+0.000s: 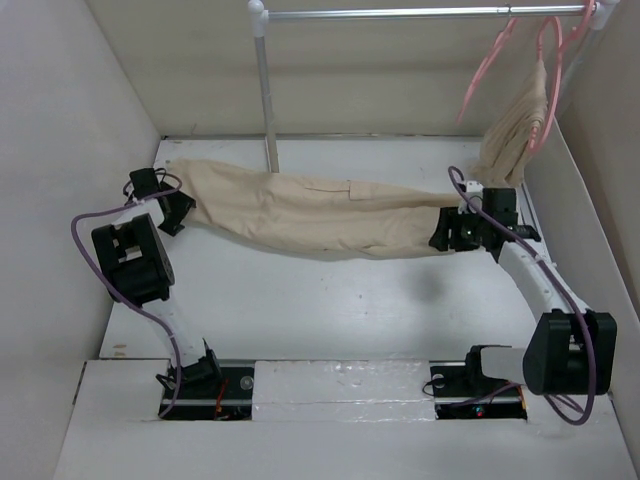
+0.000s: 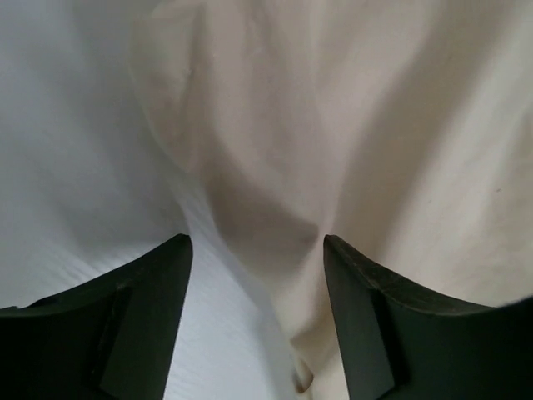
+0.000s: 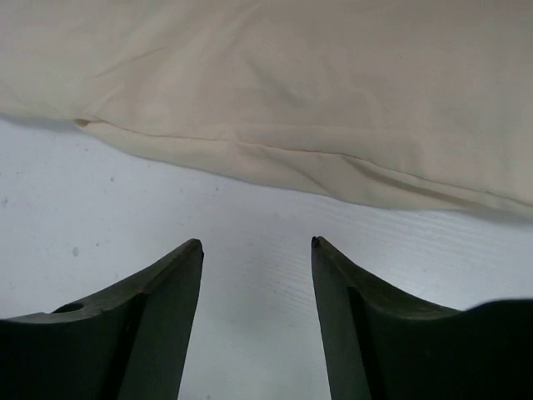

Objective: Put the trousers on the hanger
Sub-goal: Fold the trousers at the center of the board.

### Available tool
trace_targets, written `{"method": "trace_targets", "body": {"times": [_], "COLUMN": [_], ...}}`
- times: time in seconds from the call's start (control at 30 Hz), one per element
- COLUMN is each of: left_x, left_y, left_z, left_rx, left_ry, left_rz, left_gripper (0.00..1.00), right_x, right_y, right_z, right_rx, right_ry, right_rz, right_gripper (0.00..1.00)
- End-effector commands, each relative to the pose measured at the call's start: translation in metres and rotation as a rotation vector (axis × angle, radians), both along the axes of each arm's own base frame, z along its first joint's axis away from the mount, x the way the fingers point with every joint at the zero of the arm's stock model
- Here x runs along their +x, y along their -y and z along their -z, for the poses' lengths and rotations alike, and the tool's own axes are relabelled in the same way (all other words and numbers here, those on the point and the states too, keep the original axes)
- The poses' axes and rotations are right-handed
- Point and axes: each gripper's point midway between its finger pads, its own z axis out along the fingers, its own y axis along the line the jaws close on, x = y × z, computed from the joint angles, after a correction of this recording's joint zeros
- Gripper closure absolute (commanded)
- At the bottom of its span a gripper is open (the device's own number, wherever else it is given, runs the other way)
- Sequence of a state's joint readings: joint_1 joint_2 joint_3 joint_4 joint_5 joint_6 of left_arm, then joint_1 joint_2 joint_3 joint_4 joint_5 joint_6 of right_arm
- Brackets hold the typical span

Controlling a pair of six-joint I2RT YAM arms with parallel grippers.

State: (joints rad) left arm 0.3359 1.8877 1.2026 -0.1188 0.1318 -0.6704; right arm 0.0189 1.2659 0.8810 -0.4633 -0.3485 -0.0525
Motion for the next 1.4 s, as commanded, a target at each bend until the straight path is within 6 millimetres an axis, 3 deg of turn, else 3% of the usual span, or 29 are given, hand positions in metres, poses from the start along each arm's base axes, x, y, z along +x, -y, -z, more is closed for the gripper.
{"method": "trace_targets", "body": {"times": [0.0, 0.07, 0.13, 0.17, 0.27, 0.3, 0.33, 0.37, 0.4, 0.43, 0.47, 0.53, 0.6, 0.73, 0.83, 0.93, 0.97, 1.07, 1.1, 1.13, 1.17, 1.2, 1.27, 1.3, 1.37], "left_x": [0.017, 0.017, 0.017, 0.018, 0.020, 0.019, 0.021, 0.021, 0.021, 0.023, 0.023, 0.026, 0.027, 0.035, 0.037, 0.041, 0.040, 0.037, 0.034, 0.028, 0.021, 0.014, -0.016, -0.024, -0.047], "left_y": [-0.002, -0.003, 0.000, -0.001, -0.004, -0.006, -0.008, -0.009, -0.011, -0.012, -0.014, -0.014, -0.015, -0.015, -0.016, -0.017, -0.017, -0.018, -0.023, -0.031, -0.037, -0.044, -0.062, -0.068, -0.072], "left_z": [-0.007, 0.000, 0.008, 0.007, 0.009, 0.011, 0.008, 0.008, 0.008, 0.006, 0.006, 0.003, 0.005, -0.001, 0.004, 0.004, 0.006, 0.004, -0.002, -0.002, -0.004, -0.011, -0.003, -0.013, -0.007], "left_rx": [-0.024, -0.031, -0.031, -0.031, -0.016, -0.009, -0.003, 0.002, 0.012, 0.016, 0.020, 0.022, 0.019, 0.010, 0.011, 0.010, 0.006, 0.016, 0.046, 0.064, 0.076, 0.092, 0.107, 0.126, 0.130], "left_ry": [0.046, 0.032, 0.012, 0.015, 0.012, 0.005, 0.011, 0.008, 0.002, 0.004, -0.001, 0.005, -0.003, 0.015, -0.008, -0.012, -0.019, -0.035, -0.039, -0.048, -0.060, -0.056, -0.108, -0.096, -0.136], "left_rz": [0.000, -0.011, -0.016, -0.017, -0.026, -0.033, -0.036, -0.034, -0.041, -0.043, -0.047, -0.038, -0.041, -0.034, -0.029, -0.023, -0.022, -0.027, -0.042, -0.060, -0.075, -0.092, -0.167, -0.199, -0.233], "left_gripper": [0.41, 0.46, 0.48, 0.48, 0.52, 0.53, 0.55, 0.56, 0.62, 0.67, 0.70, 0.76, 0.85, 0.92, 1.00, 1.00, 1.00, 1.00, 1.00, 1.00, 1.00, 1.00, 1.00, 1.00, 1.00], "right_x": [-0.003, -0.009, -0.010, -0.013, -0.007, -0.004, 0.012, 0.018, 0.024, 0.041, 0.046, 0.061, 0.068, 0.077, 0.082, 0.085, 0.085, 0.077, 0.068, 0.062, 0.057, 0.040, 0.019, 0.001, -0.016], "right_y": [0.028, 0.044, 0.076, 0.074, 0.103, 0.104, 0.110, 0.110, 0.108, 0.112, 0.112, 0.114, 0.119, 0.128, 0.136, 0.142, 0.143, 0.142, 0.140, 0.140, 0.140, 0.138, 0.146, 0.144, 0.148], "right_z": [-0.002, 0.013, 0.018, 0.023, 0.035, 0.038, 0.031, 0.041, 0.041, 0.029, 0.037, 0.026, 0.025, 0.031, 0.039, 0.046, 0.048, 0.053, 0.057, 0.057, 0.043, 0.052, 0.041, 0.049, 0.046], "right_rx": [0.088, 0.169, 0.305, 0.319, 0.319, 0.378, 0.407, 0.444, 0.505, 0.522, 0.550, 0.583, 0.583, 0.579, 0.583, 0.566, 0.561, 0.547, 0.526, 0.507, 0.486, 0.439, 0.370, 0.350, 0.301], "right_ry": [-0.010, -0.036, -0.035, -0.056, -0.032, -0.036, 0.041, 0.035, 0.026, 0.107, 0.095, 0.137, 0.153, 0.157, 0.146, 0.132, 0.125, 0.089, 0.060, 0.050, 0.076, 0.020, 0.027, -0.031, -0.035], "right_rz": [0.151, 0.236, 0.398, 0.411, 0.532, 0.567, 0.570, 0.582, 0.610, 0.588, 0.590, 0.570, 0.583, 0.618, 0.687, 0.714, 0.716, 0.732, 0.741, 0.749, 0.745, 0.759, 0.766, 0.789, 0.793], "right_gripper": [0.38, 0.31, 0.25, 0.23, 0.15, 0.14, 0.13, 0.09, 0.08, 0.07, 0.06, 0.06, 0.05, 0.07, 0.20, 0.35, 0.59, 0.92, 0.97, 0.99, 1.00, 1.00, 1.00, 1.00, 1.00]}}
